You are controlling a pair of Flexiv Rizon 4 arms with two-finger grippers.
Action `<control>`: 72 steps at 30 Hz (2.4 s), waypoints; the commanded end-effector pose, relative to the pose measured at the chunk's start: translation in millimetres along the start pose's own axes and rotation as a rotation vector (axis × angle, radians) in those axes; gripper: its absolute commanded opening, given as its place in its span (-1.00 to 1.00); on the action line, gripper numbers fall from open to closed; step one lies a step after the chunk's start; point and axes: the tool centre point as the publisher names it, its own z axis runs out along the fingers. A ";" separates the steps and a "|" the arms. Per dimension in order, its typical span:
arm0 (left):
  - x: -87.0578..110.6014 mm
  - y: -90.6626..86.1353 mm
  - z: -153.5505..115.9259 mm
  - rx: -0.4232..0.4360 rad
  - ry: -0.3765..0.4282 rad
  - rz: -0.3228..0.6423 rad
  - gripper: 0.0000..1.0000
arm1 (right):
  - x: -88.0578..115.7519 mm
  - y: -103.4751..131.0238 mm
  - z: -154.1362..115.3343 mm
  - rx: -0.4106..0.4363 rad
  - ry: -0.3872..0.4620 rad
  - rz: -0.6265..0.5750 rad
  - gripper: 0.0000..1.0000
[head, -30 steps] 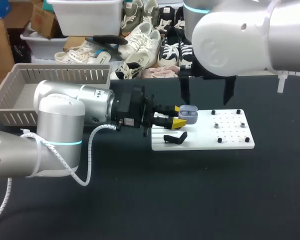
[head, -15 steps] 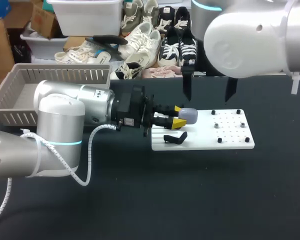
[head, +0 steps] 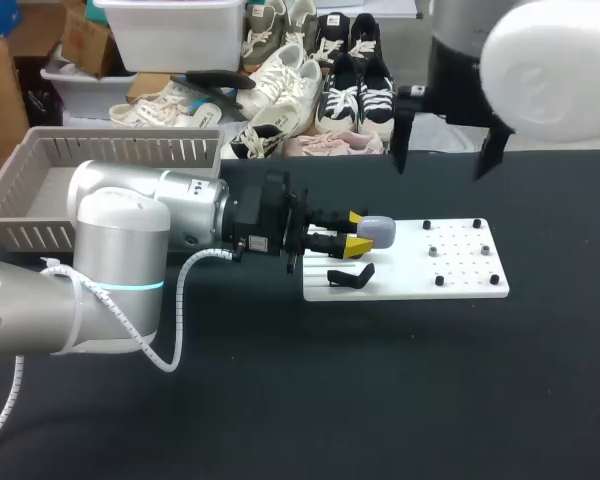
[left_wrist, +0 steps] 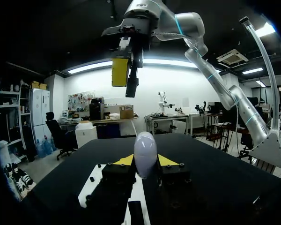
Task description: Pick up each earbud case from the left stands, insert the matching earbuds, close the lid, and place the case in the box.
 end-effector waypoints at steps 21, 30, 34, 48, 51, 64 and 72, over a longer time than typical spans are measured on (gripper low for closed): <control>-47.1 44.4 -169.1 -0.508 0.218 -0.007 -1.00 | 25.1 -25.5 -21.4 -0.118 -0.136 -0.013 1.00; -24.2 81.7 -241.7 -0.698 0.404 -0.089 -1.00 | 25.1 -25.5 -21.4 -0.118 -0.136 -0.013 1.00; -11.2 92.0 -262.3 -0.736 0.429 -0.152 -1.00 | 25.1 -25.5 -21.4 -0.118 -0.136 -0.013 1.00; 29.8 146.5 -335.9 -0.789 0.430 -0.331 -1.00 | 25.1 -25.5 -21.4 -0.118 -0.136 -0.013 1.00; 37.2 152.1 -345.2 -0.790 0.407 -0.351 -0.54 | 25.1 -25.5 -21.4 -0.118 -0.136 -0.013 1.00; 5.1 117.9 -321.7 -0.640 0.320 -0.241 1.00 | 25.1 -25.5 -21.4 -0.118 -0.136 -0.013 1.00; -23.6 80.3 -280.7 -0.470 0.283 -0.169 1.00 | 25.1 -25.5 -21.4 -0.118 -0.136 -0.013 1.00</control>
